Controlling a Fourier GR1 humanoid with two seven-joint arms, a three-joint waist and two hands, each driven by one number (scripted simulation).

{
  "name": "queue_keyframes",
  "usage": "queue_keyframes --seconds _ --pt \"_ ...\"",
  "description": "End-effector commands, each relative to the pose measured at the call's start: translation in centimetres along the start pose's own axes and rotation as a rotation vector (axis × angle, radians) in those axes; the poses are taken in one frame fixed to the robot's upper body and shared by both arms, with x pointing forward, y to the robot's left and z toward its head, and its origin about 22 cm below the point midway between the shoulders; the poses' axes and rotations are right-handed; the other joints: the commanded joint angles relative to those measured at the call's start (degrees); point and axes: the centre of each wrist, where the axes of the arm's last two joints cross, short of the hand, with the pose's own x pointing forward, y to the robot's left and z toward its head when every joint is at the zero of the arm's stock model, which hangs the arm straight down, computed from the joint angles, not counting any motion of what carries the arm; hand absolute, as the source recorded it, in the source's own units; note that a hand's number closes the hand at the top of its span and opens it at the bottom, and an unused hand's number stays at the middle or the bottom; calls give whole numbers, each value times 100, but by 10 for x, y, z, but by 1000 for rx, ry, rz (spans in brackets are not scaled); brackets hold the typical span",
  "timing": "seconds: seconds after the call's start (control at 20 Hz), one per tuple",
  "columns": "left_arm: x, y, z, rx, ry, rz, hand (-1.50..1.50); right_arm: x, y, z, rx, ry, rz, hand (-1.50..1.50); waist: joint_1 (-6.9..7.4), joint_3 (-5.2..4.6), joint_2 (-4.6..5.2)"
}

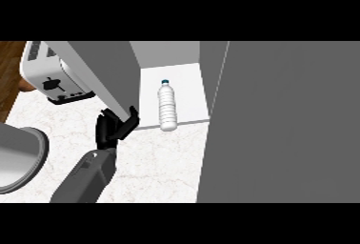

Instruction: Pick up the bottled water, place it into the cabinet and close the cabinet

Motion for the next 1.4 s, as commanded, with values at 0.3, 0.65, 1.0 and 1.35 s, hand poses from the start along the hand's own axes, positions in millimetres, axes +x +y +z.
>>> queue_keyframes --seconds 0.3,0.65,1.0,1.35 --pt "66 -89 -27 -82 -58 162 150 -2 -10 2 7 -7 -34 -150 -372 -146 191" --pt "68 -85 -31 -41 -58 217 150 -3 -15 -1 32 -12 -30 -150 -478 -146 223" --pt "62 -74 -32 -21 -78 157 -150 -4 -19 -4 27 -16 -37 -150 -523 -142 250" --pt "69 -66 -39 17 -106 152 -150 -5 -23 -8 44 -23 -45 -150 -586 -141 260"
